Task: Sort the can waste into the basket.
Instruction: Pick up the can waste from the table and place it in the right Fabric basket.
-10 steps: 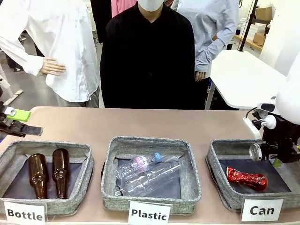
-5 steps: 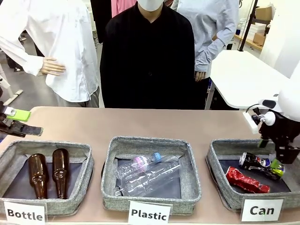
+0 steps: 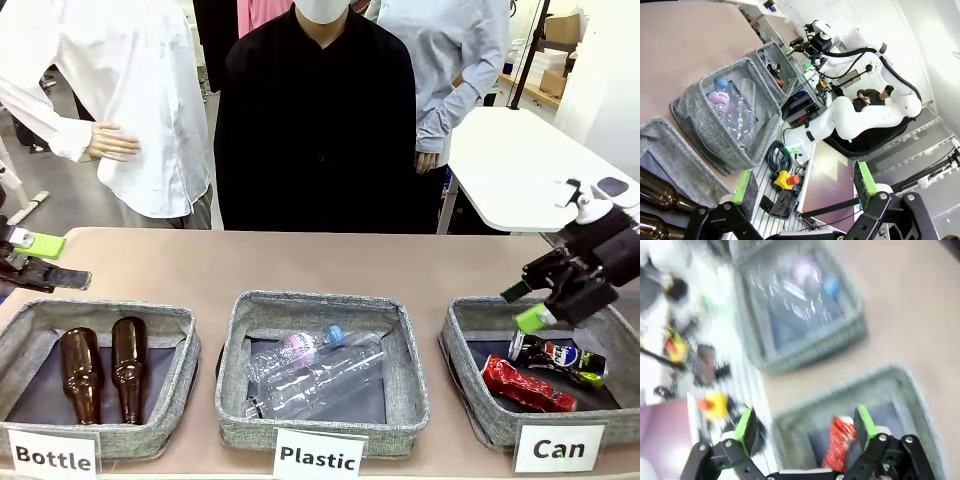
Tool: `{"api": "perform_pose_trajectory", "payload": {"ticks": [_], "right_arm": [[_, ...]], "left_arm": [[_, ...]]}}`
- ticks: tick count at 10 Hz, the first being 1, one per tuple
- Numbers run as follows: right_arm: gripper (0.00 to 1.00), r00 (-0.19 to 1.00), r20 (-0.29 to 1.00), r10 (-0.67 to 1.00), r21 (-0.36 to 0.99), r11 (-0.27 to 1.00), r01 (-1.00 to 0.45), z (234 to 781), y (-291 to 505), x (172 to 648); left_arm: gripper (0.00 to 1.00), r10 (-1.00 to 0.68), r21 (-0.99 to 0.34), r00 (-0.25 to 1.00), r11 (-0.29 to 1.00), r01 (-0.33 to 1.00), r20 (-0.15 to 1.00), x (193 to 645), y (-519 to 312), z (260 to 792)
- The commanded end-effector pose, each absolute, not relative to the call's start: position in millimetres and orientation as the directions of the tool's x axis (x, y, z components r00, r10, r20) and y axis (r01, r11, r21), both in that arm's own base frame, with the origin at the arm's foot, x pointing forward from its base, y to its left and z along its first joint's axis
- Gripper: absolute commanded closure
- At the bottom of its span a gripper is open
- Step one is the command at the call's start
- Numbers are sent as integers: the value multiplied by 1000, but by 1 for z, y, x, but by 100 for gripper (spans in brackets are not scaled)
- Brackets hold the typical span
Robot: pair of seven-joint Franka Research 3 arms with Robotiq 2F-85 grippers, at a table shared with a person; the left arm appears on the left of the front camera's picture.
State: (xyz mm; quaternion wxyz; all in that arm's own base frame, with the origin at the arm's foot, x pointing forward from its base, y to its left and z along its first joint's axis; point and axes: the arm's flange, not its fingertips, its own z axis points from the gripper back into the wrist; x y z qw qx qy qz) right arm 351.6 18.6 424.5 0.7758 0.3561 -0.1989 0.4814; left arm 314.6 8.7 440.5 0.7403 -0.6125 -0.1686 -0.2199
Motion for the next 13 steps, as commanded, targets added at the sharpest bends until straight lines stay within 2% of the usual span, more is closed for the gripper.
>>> {"api": "perform_pose_trajectory", "payload": {"ticks": [1,2,4,5,13], "right_arm": [[0,729,669,-148,708,425,-564,438,25,352],[0,753,580,-312,803,374,-464,444,24,353],[0,748,446,-492,893,298,-337,443,17,358],[0,734,649,201,646,365,-671,445,16,358],[0,734,649,201,646,365,-671,445,16,358]], "left_arm": [[0,-120,-839,851,148,524,511,311,9,442],[0,-120,-839,851,148,524,511,311,9,442],[0,-120,-839,851,148,524,511,311,9,442],[0,-120,-839,851,148,524,511,311,9,442],[0,-120,-839,851,148,524,511,311,9,442]]}}
